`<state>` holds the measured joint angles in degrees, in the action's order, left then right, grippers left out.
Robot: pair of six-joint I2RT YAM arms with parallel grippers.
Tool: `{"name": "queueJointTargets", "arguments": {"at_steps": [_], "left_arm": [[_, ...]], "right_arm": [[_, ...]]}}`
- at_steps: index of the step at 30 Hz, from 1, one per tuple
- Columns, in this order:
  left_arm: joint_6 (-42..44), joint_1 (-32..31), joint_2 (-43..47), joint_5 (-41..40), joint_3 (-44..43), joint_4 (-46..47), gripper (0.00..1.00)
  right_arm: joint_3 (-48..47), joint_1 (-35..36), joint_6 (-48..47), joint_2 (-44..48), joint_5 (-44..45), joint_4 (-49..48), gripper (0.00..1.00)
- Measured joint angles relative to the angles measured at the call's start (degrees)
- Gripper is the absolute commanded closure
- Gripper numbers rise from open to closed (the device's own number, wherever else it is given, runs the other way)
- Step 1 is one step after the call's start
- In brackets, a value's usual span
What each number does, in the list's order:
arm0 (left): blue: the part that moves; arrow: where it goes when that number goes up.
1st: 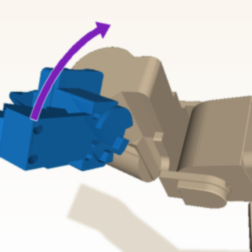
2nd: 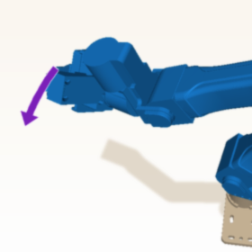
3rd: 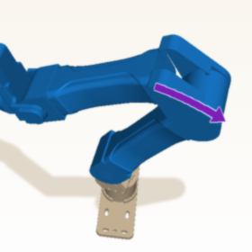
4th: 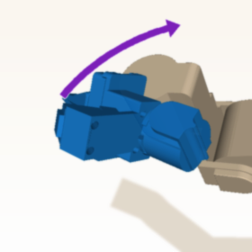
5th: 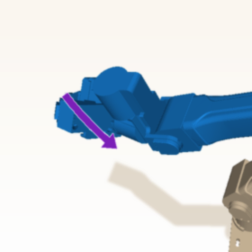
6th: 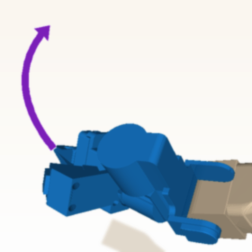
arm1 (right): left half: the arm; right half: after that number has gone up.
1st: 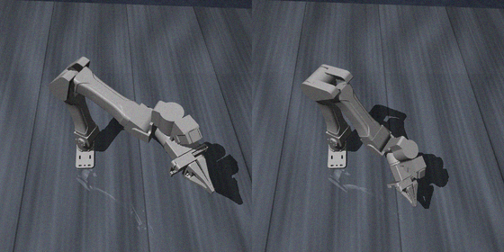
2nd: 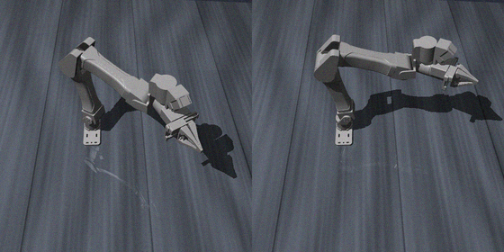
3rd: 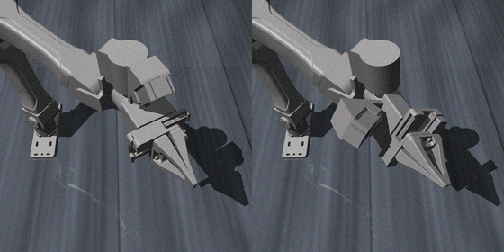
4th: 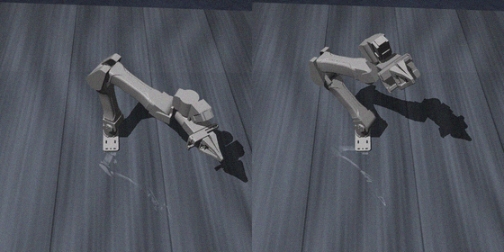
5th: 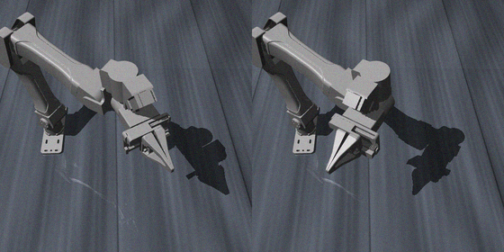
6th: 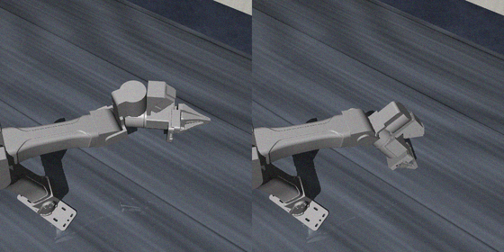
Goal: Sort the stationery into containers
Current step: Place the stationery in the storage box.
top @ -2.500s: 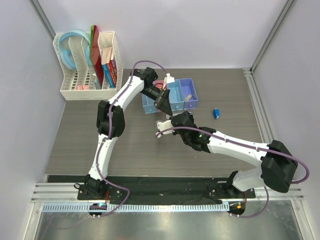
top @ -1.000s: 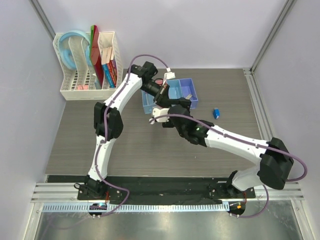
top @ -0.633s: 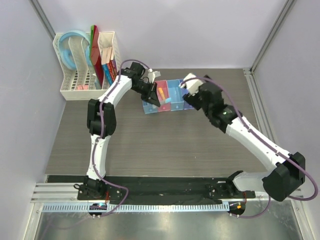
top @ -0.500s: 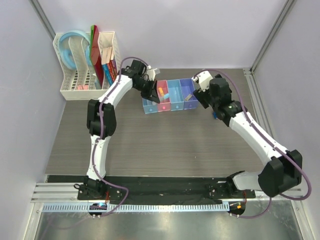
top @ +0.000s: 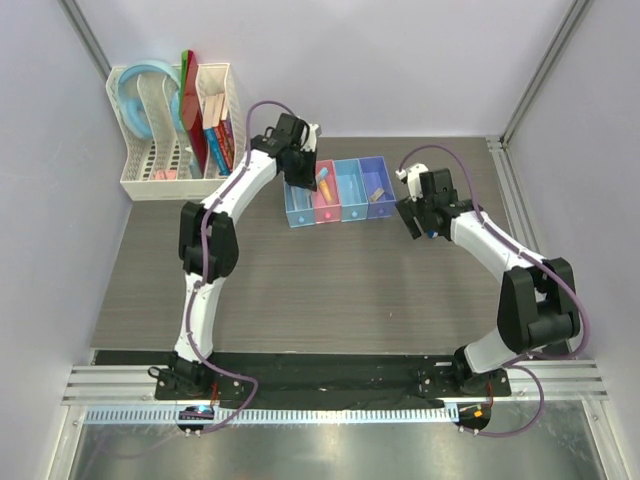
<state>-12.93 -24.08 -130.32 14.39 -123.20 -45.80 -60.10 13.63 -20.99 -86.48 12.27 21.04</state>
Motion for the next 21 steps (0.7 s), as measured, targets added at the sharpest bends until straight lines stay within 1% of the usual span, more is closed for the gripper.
{"name": "queueJointTargets", "arguments": {"at_steps": [7, 11, 16, 21], "left_arm": [[-2.84, -4.02, -0.02, -13.33, -1.27, -0.17, 1.00], [-3.82, -6.05, -0.02, -19.04, -3.30, -0.24, 1.00], [-5.09, -7.61, -0.17, -23.87, -3.72, -0.31, 1.00], [-6.51, -8.22, -1.01, -26.47, -3.72, -0.33, 1.00]], "right_arm": [[-0.02, -0.46, 2.84, -4.24, -1.44, -0.02, 0.18], [-0.24, -1.64, 3.91, -5.84, -3.10, -0.33, 0.20], [-0.24, -4.09, 4.79, -7.80, -5.31, -0.46, 0.21], [-0.24, -7.78, 5.11, -9.20, -7.56, -0.61, 0.24]]}}
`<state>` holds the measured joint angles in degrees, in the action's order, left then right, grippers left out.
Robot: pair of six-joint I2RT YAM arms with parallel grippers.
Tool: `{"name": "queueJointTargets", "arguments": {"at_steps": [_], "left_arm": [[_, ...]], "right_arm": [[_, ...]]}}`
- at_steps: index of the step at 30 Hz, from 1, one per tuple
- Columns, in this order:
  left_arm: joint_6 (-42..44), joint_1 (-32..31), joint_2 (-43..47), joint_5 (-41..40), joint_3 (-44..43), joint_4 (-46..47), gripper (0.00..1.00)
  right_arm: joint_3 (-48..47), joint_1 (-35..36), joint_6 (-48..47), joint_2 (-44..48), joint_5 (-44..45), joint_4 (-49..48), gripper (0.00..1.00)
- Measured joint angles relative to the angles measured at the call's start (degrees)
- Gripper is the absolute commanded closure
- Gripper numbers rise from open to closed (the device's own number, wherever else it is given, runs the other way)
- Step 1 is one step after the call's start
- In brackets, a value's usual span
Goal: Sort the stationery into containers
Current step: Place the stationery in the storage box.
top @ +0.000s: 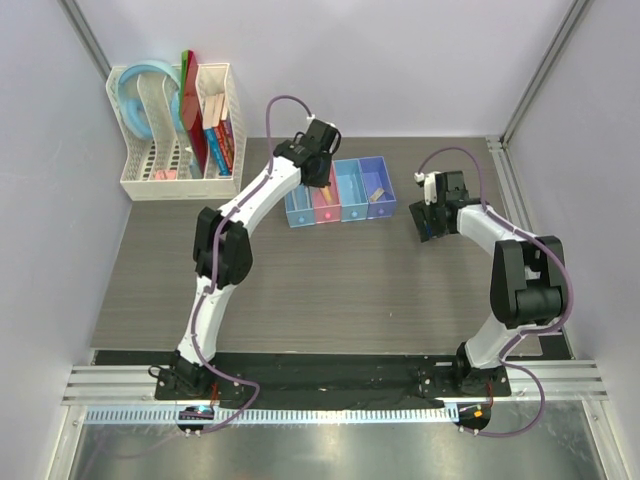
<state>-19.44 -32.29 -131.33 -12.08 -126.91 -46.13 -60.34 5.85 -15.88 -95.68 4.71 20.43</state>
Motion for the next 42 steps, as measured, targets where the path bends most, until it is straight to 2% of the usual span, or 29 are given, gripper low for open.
{"name": "queueJointTargets", "arguments": {"at_steps": [5, 10, 14, 20, 21, 26, 29, 32, 33, 40, 42], "left_arm": [[-1.18, 0.00, -1.40, -1.77, 0.02, -0.07, 1.00], [-1.66, 0.02, -3.34, -2.58, 0.00, -0.04, 1.00], [-2.01, 0.02, -4.81, -3.43, -1.22, -0.09, 1.00], [-2.49, 0.07, -6.78, -4.35, -3.96, 0.02, 0.84], [-2.47, 0.09, -6.95, -4.52, -4.22, 0.00, 0.79], [-2.56, 0.15, -7.28, -4.31, -4.55, 0.22, 0.78], [-2.64, 0.17, -7.34, -4.11, -4.55, 0.22, 0.72], [-2.78, 0.20, -7.50, -2.49, -4.55, 0.04, 0.61], [-2.78, 0.17, -7.54, -1.99, -4.55, 0.02, 0.52], [-3.21, -0.09, -7.58, 1.92, -4.55, 0.04, 0.47], [-3.21, -0.09, -7.56, 2.49, -4.55, 0.04, 0.47]], "right_arm": [[0.00, -2.14, 0.04, -1.36, -1.88, -0.31, 0.30], [0.00, -2.10, 0.20, -2.67, -5.16, -1.03, 0.44], [0.09, -2.05, 0.26, -3.50, -6.67, -1.51, 0.49], [0.90, -2.05, 0.44, -3.72, -6.91, -2.78, 0.52], [1.05, -2.05, 0.44, -3.72, -6.78, -2.89, 0.51], [1.79, -2.05, 0.44, -3.72, -5.29, -4.11, 0.52], [1.90, -2.05, 0.48, -3.74, -4.39, -4.31, 0.52], [1.99, -2.05, 0.52, -3.74, -3.76, -4.79, 0.53], [2.03, -2.05, 0.59, -3.74, -3.54, -4.98, 0.53], [2.16, -2.05, 0.81, -3.76, -1.99, -5.95, 0.62], [2.19, -2.05, 0.85, -3.96, -1.75, -6.25, 0.69]]}}
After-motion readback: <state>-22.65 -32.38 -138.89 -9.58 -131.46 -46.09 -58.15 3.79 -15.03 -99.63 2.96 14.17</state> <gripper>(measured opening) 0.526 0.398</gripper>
